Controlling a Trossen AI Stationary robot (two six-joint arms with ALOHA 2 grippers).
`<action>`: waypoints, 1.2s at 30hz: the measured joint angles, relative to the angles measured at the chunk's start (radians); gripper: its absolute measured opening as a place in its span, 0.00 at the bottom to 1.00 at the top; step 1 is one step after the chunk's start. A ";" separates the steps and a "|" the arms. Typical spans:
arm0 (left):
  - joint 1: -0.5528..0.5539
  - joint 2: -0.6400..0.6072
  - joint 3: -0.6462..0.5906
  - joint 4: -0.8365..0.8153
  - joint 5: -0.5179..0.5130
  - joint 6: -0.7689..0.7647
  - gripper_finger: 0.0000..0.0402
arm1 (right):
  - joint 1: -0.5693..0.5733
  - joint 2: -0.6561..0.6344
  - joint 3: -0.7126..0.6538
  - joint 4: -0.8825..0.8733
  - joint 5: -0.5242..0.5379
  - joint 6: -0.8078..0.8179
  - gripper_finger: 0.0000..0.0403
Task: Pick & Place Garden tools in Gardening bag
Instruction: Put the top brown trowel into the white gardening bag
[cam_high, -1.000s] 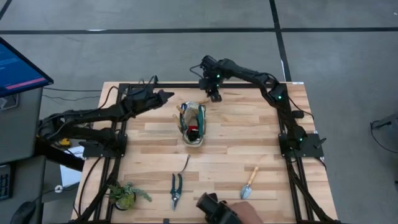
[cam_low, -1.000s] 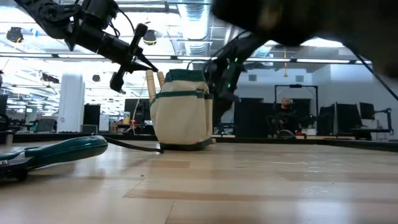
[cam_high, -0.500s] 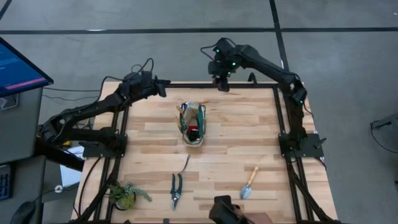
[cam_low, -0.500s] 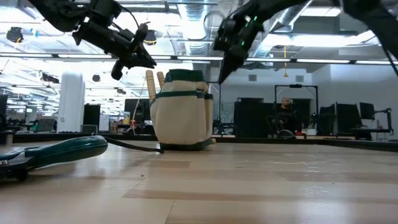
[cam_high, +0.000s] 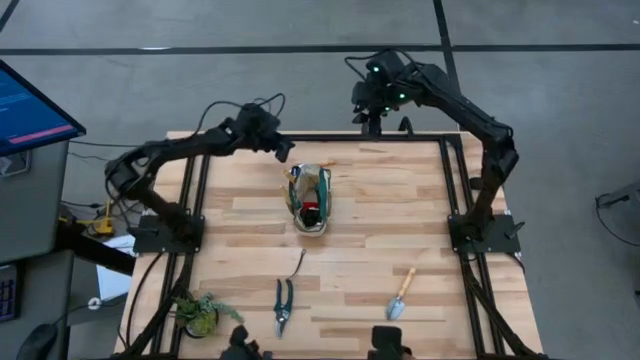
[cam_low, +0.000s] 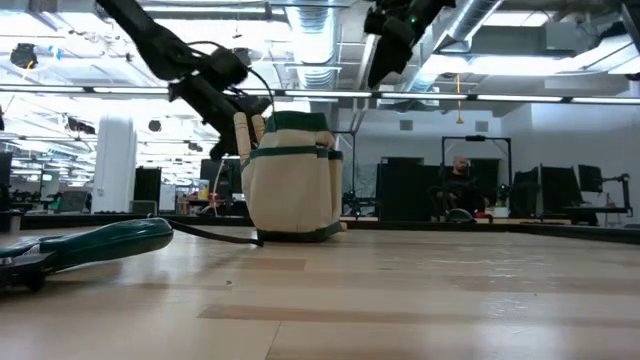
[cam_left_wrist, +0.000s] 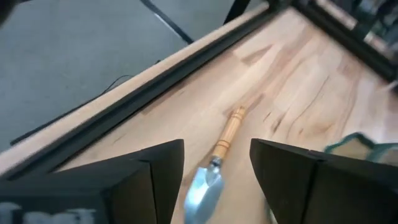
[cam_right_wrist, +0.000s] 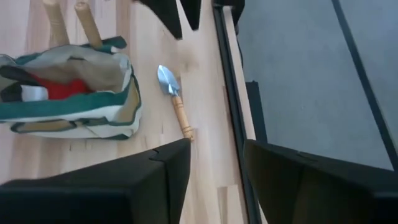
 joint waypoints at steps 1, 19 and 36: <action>0.004 0.019 0.019 -0.015 0.000 0.024 0.44 | 0.000 -0.008 0.000 -0.004 0.000 0.008 0.35; 0.068 0.285 0.229 -0.053 0.292 0.066 0.42 | -0.004 -0.020 0.000 -0.029 0.022 0.083 0.34; -0.039 0.373 0.280 -0.173 0.223 0.293 0.42 | 0.005 -0.020 0.000 -0.158 0.019 0.155 0.34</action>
